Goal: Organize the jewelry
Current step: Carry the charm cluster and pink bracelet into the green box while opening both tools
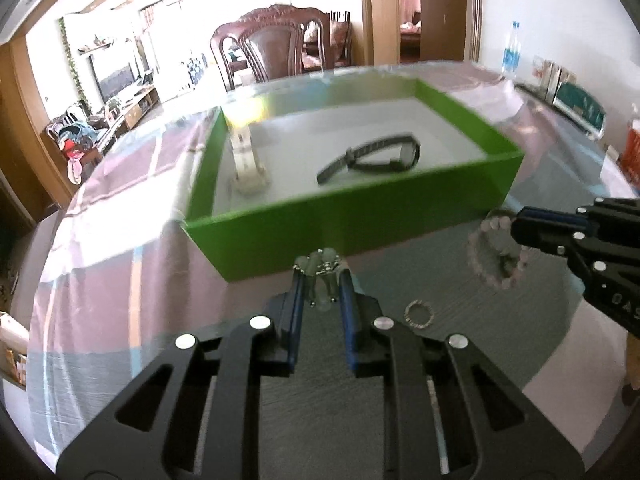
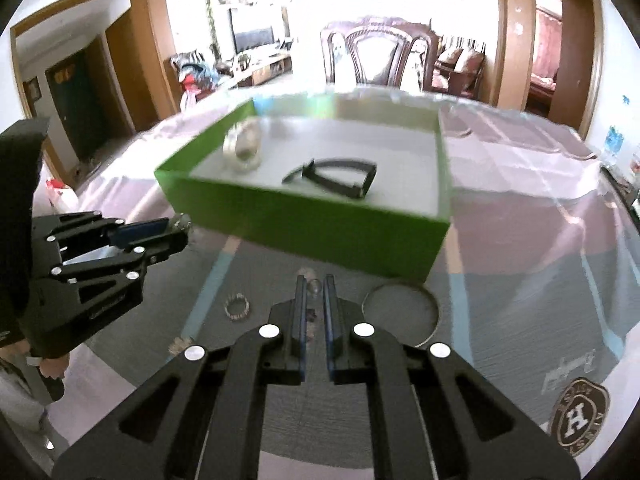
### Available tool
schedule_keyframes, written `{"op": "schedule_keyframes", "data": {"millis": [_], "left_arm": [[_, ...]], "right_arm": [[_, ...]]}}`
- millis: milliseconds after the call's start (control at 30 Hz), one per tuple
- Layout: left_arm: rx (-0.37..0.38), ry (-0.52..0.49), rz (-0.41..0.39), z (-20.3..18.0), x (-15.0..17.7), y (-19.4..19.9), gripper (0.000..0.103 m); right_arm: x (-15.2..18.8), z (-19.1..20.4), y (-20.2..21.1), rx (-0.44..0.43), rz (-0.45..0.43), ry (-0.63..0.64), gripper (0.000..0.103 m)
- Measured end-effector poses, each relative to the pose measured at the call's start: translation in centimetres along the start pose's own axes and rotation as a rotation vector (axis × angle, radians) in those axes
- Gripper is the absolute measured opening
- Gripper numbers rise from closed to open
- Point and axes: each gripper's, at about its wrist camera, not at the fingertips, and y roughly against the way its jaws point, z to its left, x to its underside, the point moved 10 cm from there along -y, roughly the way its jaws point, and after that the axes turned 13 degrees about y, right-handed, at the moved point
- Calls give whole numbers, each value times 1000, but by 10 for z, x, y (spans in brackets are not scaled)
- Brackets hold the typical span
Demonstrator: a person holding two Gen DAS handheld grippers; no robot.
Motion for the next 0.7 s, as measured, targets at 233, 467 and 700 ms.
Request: {"op": "schedule_keyframes", "data": {"millis": [233, 467, 700], "left_arm": [[29, 46, -65, 10, -50, 40, 18], [-48, 95, -71, 33, -92, 15, 18], [-84, 185, 2, 53, -94, -35, 18]], "right_arm": [[-44, -9, 29, 24, -58, 27, 8], [-94, -39, 23, 113, -129, -10, 8], [-87, -51, -36, 106, -39, -99, 8]]}}
